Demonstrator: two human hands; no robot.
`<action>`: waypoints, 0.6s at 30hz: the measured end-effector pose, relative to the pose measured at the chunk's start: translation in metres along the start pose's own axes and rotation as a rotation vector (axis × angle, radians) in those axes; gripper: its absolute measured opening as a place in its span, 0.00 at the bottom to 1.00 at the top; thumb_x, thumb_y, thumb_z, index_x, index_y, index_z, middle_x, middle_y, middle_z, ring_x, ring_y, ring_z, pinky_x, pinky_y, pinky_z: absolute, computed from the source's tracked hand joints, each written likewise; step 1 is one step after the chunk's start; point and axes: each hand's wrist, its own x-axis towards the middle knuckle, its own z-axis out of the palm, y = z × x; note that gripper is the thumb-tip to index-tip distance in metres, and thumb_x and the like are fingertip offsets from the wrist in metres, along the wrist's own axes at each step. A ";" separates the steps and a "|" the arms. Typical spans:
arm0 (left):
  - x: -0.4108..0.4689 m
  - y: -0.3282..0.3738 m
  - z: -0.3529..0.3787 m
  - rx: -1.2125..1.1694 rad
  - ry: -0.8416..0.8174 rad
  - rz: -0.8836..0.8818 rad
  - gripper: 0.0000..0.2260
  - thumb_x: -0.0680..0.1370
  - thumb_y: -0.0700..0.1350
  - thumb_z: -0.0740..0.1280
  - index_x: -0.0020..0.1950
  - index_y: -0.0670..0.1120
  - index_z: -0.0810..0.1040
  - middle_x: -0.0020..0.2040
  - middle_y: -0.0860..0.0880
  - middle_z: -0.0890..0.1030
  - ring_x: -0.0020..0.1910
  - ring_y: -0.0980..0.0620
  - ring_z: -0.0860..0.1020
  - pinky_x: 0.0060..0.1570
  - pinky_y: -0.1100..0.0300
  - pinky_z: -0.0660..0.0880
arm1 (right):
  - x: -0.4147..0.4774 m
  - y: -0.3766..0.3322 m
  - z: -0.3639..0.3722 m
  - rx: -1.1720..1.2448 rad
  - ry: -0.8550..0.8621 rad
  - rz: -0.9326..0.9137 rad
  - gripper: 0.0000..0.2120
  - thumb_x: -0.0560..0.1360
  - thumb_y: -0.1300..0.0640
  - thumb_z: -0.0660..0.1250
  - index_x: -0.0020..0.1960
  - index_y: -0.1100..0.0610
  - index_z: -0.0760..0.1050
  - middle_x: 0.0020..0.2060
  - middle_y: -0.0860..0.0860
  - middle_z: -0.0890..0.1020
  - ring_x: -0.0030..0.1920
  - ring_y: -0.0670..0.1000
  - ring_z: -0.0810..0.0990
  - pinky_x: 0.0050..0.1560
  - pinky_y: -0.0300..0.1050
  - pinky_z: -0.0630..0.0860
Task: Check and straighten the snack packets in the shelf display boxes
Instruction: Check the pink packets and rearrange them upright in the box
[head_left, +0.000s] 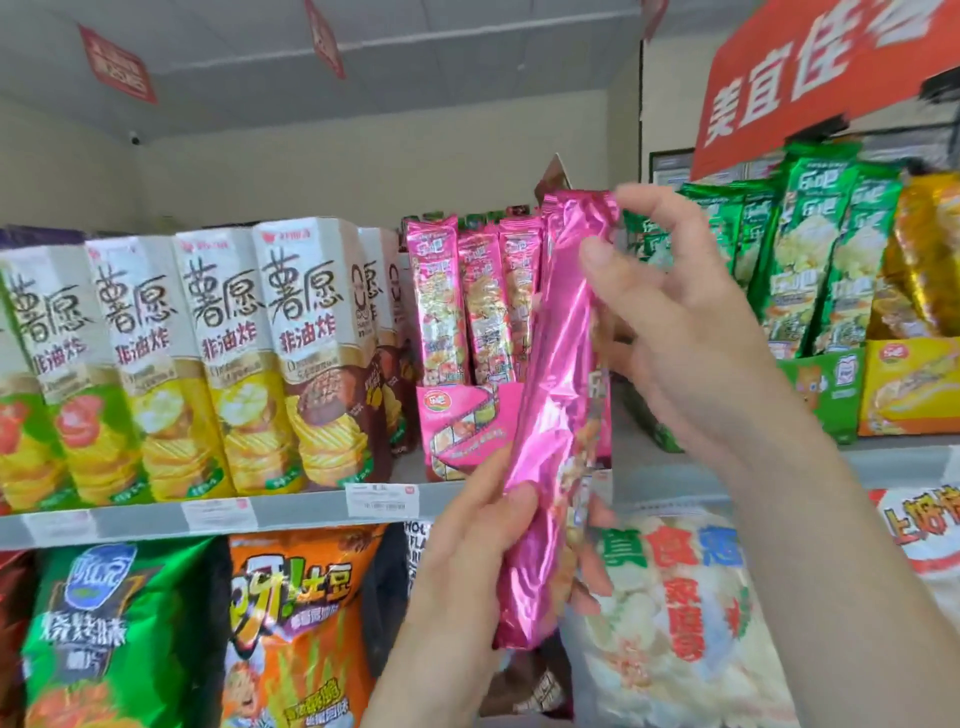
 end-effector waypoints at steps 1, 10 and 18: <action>-0.002 -0.004 -0.007 -0.067 -0.034 -0.054 0.19 0.80 0.36 0.62 0.72 0.42 0.70 0.29 0.45 0.83 0.33 0.62 0.81 0.39 0.70 0.75 | 0.004 0.000 0.000 0.014 -0.013 0.005 0.20 0.71 0.51 0.72 0.60 0.46 0.69 0.40 0.49 0.84 0.41 0.51 0.81 0.45 0.50 0.79; 0.020 0.002 0.001 -0.081 -0.031 -0.028 0.20 0.71 0.57 0.73 0.62 0.57 0.80 0.56 0.51 0.84 0.55 0.53 0.82 0.51 0.62 0.78 | 0.020 0.002 0.007 -0.264 0.063 -0.194 0.14 0.69 0.52 0.76 0.52 0.49 0.77 0.45 0.51 0.84 0.44 0.47 0.82 0.45 0.45 0.81; 0.026 -0.001 0.005 -0.063 0.042 0.081 0.24 0.74 0.51 0.70 0.69 0.51 0.72 0.62 0.54 0.81 0.61 0.56 0.79 0.56 0.65 0.76 | 0.029 -0.002 0.006 -0.361 0.013 -0.277 0.08 0.74 0.52 0.72 0.50 0.45 0.76 0.43 0.53 0.82 0.39 0.47 0.80 0.37 0.41 0.79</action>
